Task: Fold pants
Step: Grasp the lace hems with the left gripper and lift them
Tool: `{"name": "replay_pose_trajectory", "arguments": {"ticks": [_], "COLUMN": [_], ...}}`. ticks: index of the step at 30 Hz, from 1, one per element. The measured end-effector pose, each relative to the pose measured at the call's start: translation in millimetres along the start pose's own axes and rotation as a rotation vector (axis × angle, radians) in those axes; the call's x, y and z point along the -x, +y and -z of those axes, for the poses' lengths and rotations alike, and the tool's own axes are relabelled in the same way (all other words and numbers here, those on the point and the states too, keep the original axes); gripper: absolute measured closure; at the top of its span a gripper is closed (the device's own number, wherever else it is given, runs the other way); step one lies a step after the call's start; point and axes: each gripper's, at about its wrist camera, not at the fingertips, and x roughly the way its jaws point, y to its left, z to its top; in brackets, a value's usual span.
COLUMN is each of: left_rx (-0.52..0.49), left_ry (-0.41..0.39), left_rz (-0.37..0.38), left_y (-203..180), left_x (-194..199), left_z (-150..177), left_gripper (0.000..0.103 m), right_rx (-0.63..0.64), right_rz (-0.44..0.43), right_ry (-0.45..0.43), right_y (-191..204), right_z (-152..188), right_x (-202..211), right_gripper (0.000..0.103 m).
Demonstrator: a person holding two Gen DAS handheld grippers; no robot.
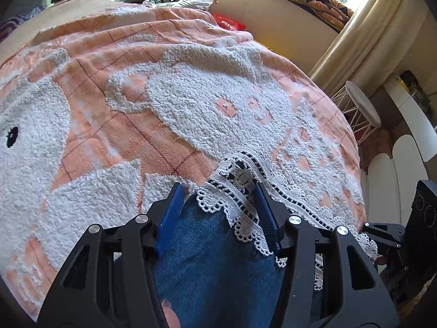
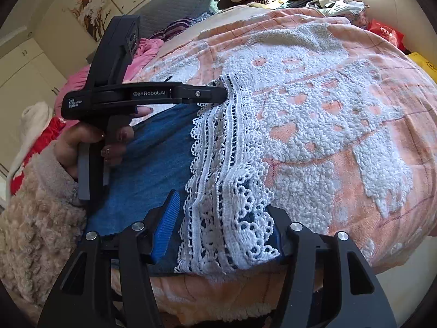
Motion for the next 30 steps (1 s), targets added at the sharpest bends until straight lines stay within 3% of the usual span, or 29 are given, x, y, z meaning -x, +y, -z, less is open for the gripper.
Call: {"name": "replay_pose_trajectory", "arguments": {"ticks": [2, 5, 11, 20, 24, 30], "left_rx": [-0.020, -0.041, -0.007, 0.121, 0.151, 0.263], "left_ry": [0.000, 0.010, -0.046, -0.226, -0.306, -0.350], "left_rz": [-0.001, -0.037, -0.047, 0.047, 0.014, -0.051], "left_y": [-5, -12, -12, 10, 29, 68], "left_x": [1, 3, 12, 84, 131, 161], "left_z": [2, 3, 9, 34, 56, 100], "left_gripper": [0.064, 0.075, 0.089, 0.092, 0.092, 0.092], "right_rx": [-0.017, -0.012, 0.060, 0.230, 0.304, 0.416], "right_rz": [-0.027, -0.043, -0.018, -0.031, -0.083, -0.141], "right_ry": [-0.002, -0.013, -0.066, -0.116, -0.121, -0.059], "right_y": [-2, 3, 32, 101, 137, 190], "right_z": [-2, -2, -4, -6, -5, 6], "right_x": [0, 2, 15, 27, 25, -10], "right_gripper": [0.074, 0.078, 0.079, 0.079, 0.079, 0.079]}}
